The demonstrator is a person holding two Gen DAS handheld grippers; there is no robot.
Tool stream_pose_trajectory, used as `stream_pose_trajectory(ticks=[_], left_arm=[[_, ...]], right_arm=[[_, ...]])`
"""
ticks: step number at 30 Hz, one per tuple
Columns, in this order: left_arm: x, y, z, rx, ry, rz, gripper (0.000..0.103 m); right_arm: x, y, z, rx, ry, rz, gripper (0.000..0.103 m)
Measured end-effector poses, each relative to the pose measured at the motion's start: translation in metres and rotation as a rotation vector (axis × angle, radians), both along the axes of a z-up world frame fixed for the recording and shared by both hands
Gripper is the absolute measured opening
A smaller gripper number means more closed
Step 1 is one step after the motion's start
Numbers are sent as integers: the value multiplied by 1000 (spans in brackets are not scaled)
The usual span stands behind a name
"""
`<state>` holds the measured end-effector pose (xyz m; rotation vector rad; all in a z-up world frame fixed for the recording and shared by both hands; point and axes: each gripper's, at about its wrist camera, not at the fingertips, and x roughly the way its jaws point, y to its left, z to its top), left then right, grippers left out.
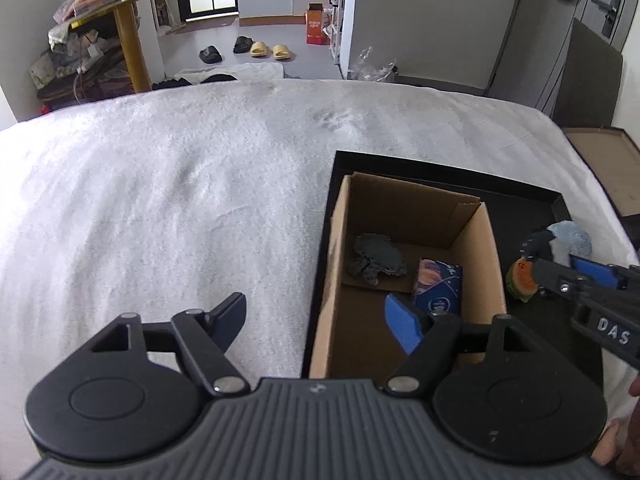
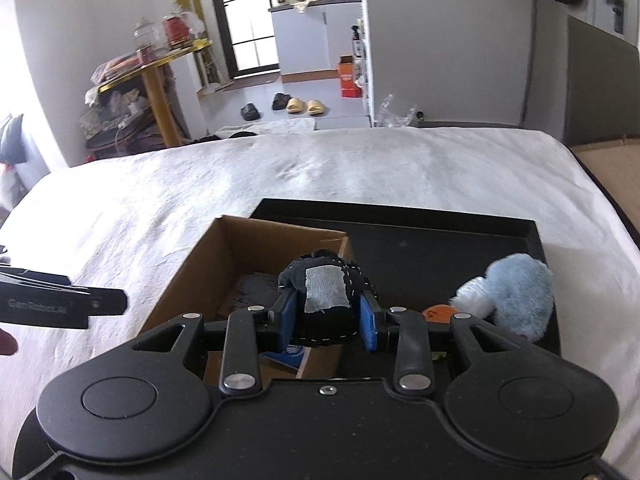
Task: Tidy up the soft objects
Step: 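Carry the black pad into the box with the right tool while the left tool grips the box wall, then open the right tool to release the black pad and withdraw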
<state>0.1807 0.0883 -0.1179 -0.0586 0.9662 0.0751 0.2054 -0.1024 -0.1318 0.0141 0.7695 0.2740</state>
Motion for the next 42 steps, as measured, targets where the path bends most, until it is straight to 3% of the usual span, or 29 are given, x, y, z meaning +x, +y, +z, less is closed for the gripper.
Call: stream_pose_trajectory(ticks=[3, 11, 23, 31, 36, 42], left_arm=[[-1, 2, -7, -34, -2, 1, 69], [5, 6, -26, -80, 19, 2, 38], [14, 17, -59, -146, 63, 8, 12], [17, 21, -65, -186, 60, 23, 9], [17, 20, -64, -189, 60, 21, 9], [17, 16, -62, -169, 58, 22, 10]], right_arm=[[0, 11, 0, -19, 0, 19, 33], [1, 34, -3, -51, 9, 54, 34], [15, 66, -18, -90, 37, 100, 34], [25, 82, -31, -78, 68, 112, 36], [29, 87, -34, -33, 86, 114, 50], [24, 70, -34, -7, 99, 101, 50]])
